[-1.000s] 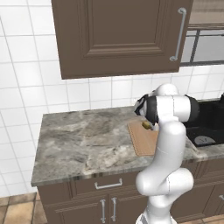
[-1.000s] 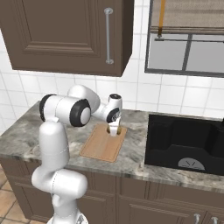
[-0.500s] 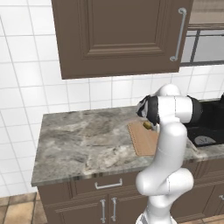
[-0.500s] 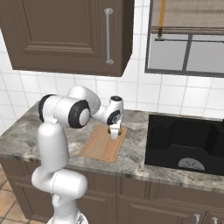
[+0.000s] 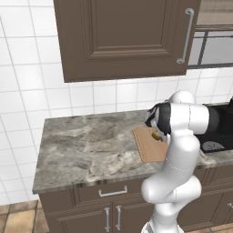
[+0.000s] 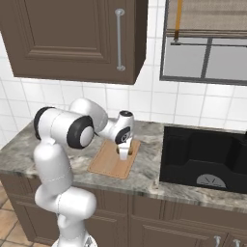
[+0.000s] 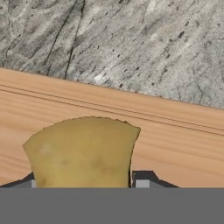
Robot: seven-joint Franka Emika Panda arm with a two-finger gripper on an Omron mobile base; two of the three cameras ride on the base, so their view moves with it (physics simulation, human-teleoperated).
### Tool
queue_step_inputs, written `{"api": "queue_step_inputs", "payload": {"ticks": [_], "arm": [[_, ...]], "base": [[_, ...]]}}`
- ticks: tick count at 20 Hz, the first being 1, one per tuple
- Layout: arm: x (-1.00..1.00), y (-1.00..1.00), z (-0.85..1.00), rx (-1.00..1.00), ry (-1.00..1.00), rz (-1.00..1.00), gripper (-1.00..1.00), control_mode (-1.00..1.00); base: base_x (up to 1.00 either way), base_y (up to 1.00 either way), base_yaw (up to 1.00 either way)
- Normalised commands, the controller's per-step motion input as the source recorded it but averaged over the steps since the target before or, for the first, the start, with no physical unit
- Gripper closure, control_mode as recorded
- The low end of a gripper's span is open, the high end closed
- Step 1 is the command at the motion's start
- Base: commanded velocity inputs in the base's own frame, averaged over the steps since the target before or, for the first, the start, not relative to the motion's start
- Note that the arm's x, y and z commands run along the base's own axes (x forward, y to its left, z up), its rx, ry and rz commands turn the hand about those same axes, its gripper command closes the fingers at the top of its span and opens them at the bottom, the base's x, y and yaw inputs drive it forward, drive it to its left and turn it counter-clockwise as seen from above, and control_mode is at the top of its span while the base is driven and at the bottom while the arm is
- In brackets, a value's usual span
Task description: Pick up the sponge from the counter and clean the cutting board by briefly scrubbing or pressing down on the cutting board. Once finished, release the sponge.
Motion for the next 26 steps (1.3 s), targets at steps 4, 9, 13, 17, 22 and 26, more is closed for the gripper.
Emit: {"api": "queue_step_inputs", "payload": {"ticks": [4, 9, 13, 17, 22, 26], "arm": [[-0.88, 0.14, -0.31, 0.0, 0.1, 0.0, 1.0, -1.0], [-0.99, 0.06, -0.33, 0.0, 0.11, 0.0, 1.0, -1.0], [-1.0, 0.0, -0.35, 0.0, 0.14, 0.0, 1.0, -1.0], [-1.0, 0.0, -0.32, 0.0, 0.16, 0.0, 1.0, -1.0], [-1.0, 0.0, -0.29, 0.0, 0.16, 0.0, 1.0, -1.0], [-0.92, 0.02, -0.26, 0.0, 0.14, 0.0, 1.0, -1.0]], "base": [[0.0, 0.0, 0.0], [0.0, 0.0, 0.0], [0.0, 0.0, 0.0], [0.0, 0.0, 0.0], [0.0, 0.0, 0.0], [0.0, 0.0, 0.0]]}}
